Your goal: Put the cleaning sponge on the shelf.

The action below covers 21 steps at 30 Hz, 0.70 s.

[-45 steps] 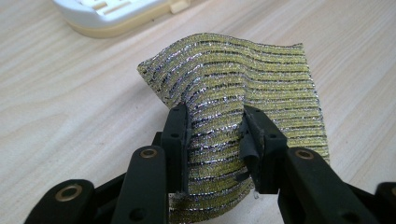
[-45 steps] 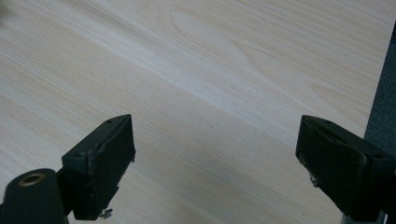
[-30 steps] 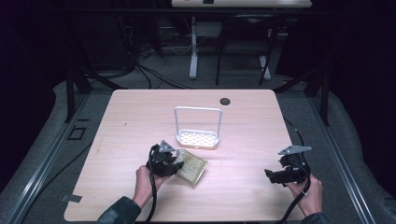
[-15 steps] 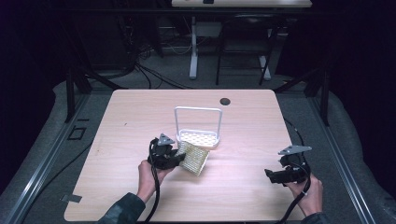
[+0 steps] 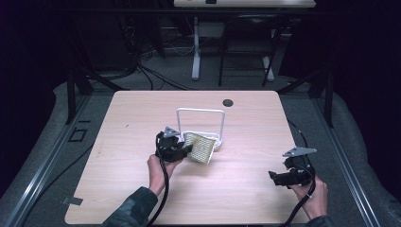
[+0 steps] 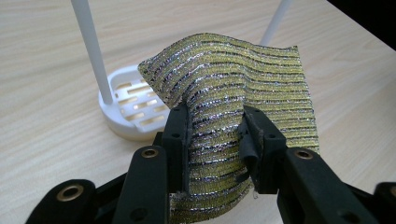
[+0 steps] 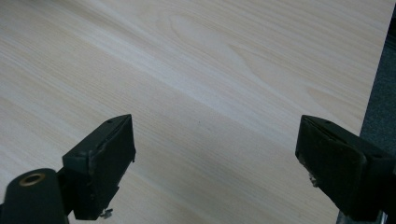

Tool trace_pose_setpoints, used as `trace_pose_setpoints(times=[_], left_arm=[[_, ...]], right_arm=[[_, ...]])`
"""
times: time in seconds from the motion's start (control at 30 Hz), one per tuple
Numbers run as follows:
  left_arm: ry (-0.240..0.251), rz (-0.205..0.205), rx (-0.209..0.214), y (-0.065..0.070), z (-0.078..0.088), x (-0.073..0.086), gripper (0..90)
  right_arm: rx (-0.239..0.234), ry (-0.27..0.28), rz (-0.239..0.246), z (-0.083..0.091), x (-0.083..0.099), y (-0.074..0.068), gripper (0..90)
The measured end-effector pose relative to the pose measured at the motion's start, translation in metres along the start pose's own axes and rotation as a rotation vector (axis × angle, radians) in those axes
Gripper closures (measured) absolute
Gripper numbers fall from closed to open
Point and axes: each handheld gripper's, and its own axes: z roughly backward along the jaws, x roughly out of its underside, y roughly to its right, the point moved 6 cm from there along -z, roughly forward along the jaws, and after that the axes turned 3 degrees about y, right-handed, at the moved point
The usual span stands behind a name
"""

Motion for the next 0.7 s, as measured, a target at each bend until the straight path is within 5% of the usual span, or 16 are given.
trace_pose_setpoints(times=[0.7], left_arm=[[0.049,0.048,-0.105,-0.006,-0.027,-0.014,65.2]], right_arm=[[0.001,0.001,0.005,-0.002,-0.001,0.000,11.2]])
